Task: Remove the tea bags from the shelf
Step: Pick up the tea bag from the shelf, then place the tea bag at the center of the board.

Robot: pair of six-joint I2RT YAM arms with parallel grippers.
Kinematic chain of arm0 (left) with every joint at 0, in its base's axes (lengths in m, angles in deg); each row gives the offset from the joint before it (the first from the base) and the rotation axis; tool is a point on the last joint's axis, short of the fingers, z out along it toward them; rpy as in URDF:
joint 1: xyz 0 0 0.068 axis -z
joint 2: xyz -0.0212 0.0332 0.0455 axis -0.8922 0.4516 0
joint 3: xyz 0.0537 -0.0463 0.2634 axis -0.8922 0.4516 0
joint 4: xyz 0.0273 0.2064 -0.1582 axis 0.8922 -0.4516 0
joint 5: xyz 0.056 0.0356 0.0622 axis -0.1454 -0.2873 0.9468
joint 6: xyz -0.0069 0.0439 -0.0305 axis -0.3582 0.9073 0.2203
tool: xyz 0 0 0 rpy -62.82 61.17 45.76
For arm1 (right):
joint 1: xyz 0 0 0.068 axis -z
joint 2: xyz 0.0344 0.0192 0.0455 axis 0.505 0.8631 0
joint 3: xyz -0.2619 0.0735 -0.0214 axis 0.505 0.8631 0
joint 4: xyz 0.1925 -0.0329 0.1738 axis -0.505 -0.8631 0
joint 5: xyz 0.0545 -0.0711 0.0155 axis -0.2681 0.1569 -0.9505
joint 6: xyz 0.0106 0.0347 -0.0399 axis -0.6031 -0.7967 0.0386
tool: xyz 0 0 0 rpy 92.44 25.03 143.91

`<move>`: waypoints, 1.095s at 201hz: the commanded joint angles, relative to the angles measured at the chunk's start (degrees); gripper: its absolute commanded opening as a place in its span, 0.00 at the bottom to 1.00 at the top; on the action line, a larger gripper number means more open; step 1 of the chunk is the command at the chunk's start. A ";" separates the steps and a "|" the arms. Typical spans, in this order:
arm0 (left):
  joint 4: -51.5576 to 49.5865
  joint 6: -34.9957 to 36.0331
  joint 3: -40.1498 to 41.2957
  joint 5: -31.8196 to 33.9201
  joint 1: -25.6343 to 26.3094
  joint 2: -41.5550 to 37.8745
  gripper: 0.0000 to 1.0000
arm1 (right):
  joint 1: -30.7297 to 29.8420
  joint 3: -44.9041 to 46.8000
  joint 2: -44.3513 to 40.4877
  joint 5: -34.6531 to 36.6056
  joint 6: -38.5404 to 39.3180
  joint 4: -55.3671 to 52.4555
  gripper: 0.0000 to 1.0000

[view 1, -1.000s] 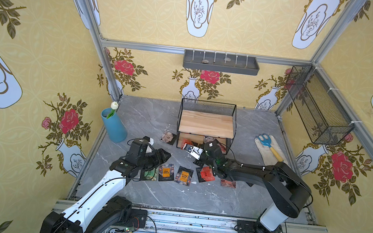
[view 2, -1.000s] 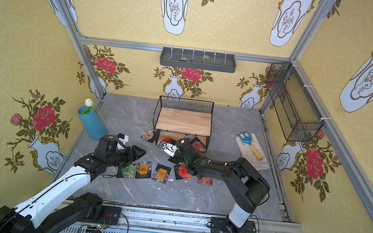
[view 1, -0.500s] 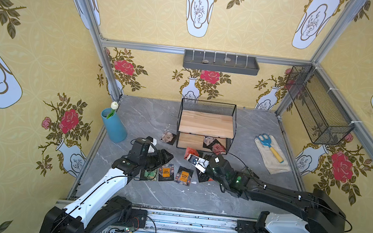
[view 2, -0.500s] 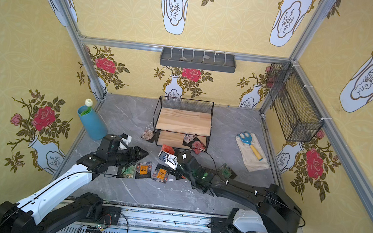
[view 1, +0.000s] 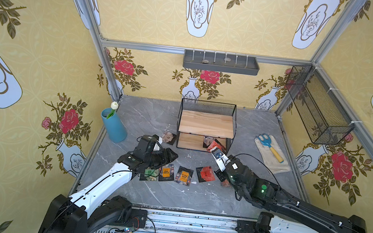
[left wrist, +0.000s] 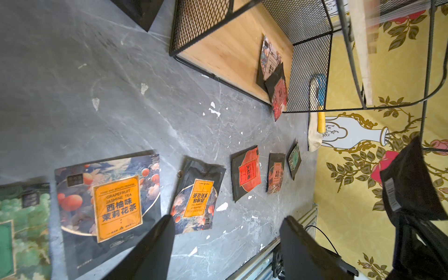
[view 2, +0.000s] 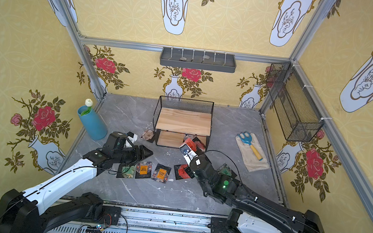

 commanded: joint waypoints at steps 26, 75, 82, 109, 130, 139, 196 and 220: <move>2.51 0.79 -0.84 0.04 2.05 2.02 0.77 | 10.42 -4.68 -2.83 5.06 -12.77 -12.62 0.02; 2.89 0.76 -0.59 0.05 2.10 2.23 0.77 | 27.07 -5.86 -1.30 -3.21 -16.28 -14.45 0.05; 2.98 0.71 -0.51 0.00 2.10 2.28 0.77 | 29.10 -5.79 -0.83 -4.79 -16.29 -13.87 0.05; 3.73 0.56 -0.06 -0.21 2.14 2.52 0.77 | 36.58 -4.82 2.96 -10.17 -15.38 -9.96 0.04; 4.45 0.37 0.29 -0.34 2.14 2.90 0.77 | 41.59 -3.48 7.40 -15.31 -14.71 -4.71 0.04; 4.57 0.40 0.49 -0.35 2.14 3.03 0.77 | 43.22 -2.97 9.58 -16.69 -14.45 -2.27 0.04; 5.49 0.15 1.43 -0.34 2.14 3.63 0.77 | 49.81 -1.61 22.84 -22.51 -15.54 8.89 0.03; 6.04 -0.07 1.43 -0.54 2.14 4.42 0.77 | 50.65 -2.08 28.75 -23.88 -15.94 12.29 0.03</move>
